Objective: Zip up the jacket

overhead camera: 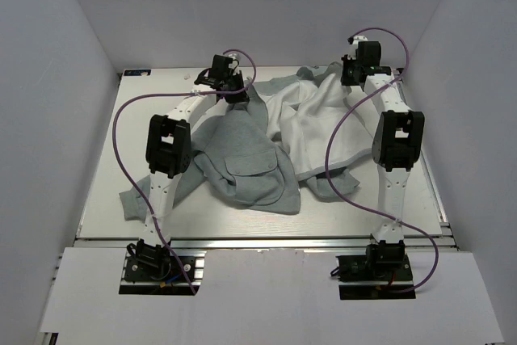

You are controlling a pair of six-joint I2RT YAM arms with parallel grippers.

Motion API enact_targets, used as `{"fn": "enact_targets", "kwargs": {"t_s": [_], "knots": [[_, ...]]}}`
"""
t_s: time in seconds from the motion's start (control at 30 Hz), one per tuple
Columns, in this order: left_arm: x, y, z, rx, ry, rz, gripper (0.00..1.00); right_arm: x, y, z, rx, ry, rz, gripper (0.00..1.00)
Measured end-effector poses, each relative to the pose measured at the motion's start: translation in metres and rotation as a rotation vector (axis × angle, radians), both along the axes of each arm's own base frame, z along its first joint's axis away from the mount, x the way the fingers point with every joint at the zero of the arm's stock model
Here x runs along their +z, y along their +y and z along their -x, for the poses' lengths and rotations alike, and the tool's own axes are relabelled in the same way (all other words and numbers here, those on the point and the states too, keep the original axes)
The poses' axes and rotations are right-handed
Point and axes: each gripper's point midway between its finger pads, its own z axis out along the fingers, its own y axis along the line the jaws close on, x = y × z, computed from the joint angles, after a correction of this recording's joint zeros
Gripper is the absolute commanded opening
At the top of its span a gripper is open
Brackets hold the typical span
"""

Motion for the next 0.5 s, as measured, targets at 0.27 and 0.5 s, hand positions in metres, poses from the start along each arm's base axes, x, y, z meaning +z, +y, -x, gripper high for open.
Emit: {"fn": "enact_targets", "kwargs": {"t_s": [0.27, 0.5], "knots": [[0.023, -0.002, -0.036, 0.051, -0.120, 0.111, 0.00, 0.052, 0.018, 0.045, 0.044, 0.004, -0.053, 0.00], [0.021, 0.002, -0.029, 0.073, -0.105, 0.131, 0.00, 0.162, 0.145, 0.124, 0.151, -0.069, -0.055, 0.00]]}}
